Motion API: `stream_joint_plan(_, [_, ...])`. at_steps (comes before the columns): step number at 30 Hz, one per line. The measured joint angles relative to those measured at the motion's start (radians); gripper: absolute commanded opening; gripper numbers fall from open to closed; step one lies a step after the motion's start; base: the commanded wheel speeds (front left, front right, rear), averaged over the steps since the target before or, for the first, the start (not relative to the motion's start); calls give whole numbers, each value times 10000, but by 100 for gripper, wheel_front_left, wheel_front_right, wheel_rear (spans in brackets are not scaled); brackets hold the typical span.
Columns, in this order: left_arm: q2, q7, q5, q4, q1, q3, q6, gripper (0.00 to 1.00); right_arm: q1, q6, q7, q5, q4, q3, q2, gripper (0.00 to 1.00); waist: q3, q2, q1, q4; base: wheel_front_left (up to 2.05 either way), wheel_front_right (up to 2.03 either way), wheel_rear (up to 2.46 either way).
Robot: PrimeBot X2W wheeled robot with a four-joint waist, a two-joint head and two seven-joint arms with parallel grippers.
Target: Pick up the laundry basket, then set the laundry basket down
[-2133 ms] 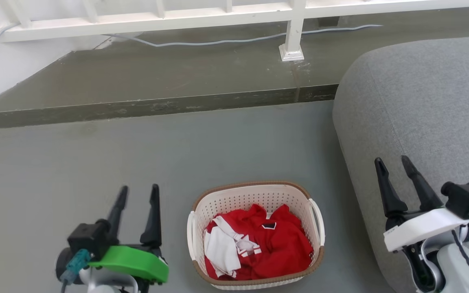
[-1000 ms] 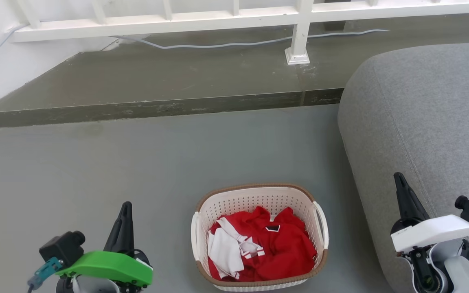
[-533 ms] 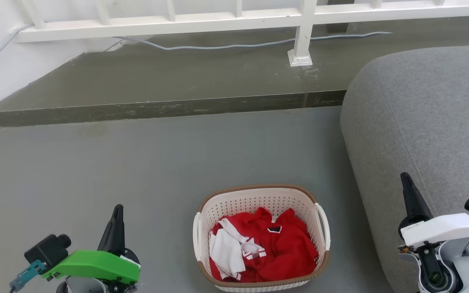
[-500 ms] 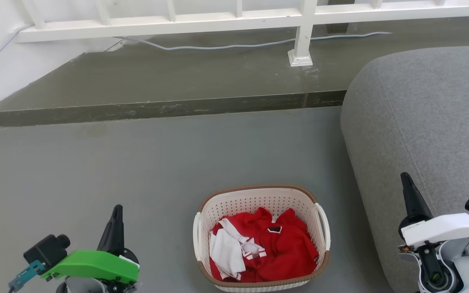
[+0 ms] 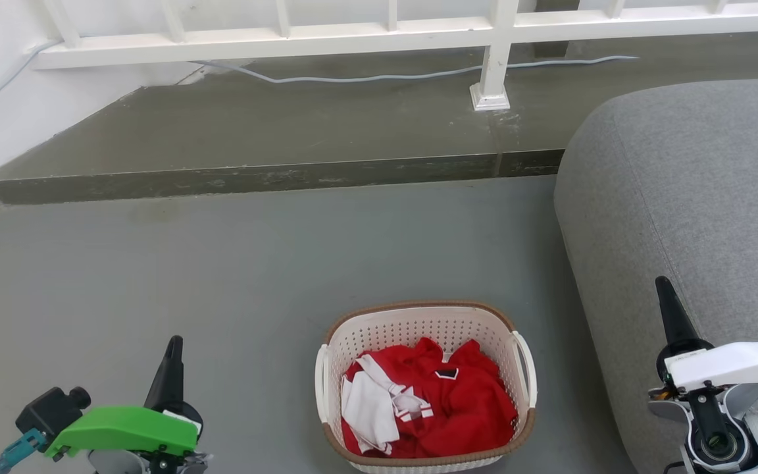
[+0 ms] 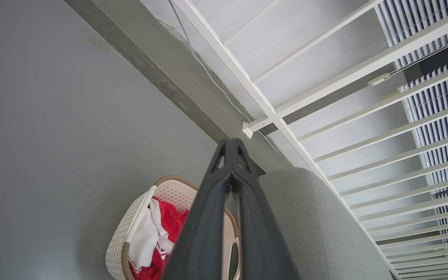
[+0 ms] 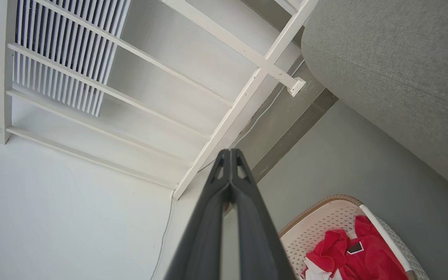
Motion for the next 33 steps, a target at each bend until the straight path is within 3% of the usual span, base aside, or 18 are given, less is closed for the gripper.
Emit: stream_joint_plan(33, [176, 940, -3912, 474, -367, 886, -523, 0, -281, 4, 1064, 3797, 113, -924, 316, 0, -130, 0, 0, 220, 0, 0, 0])
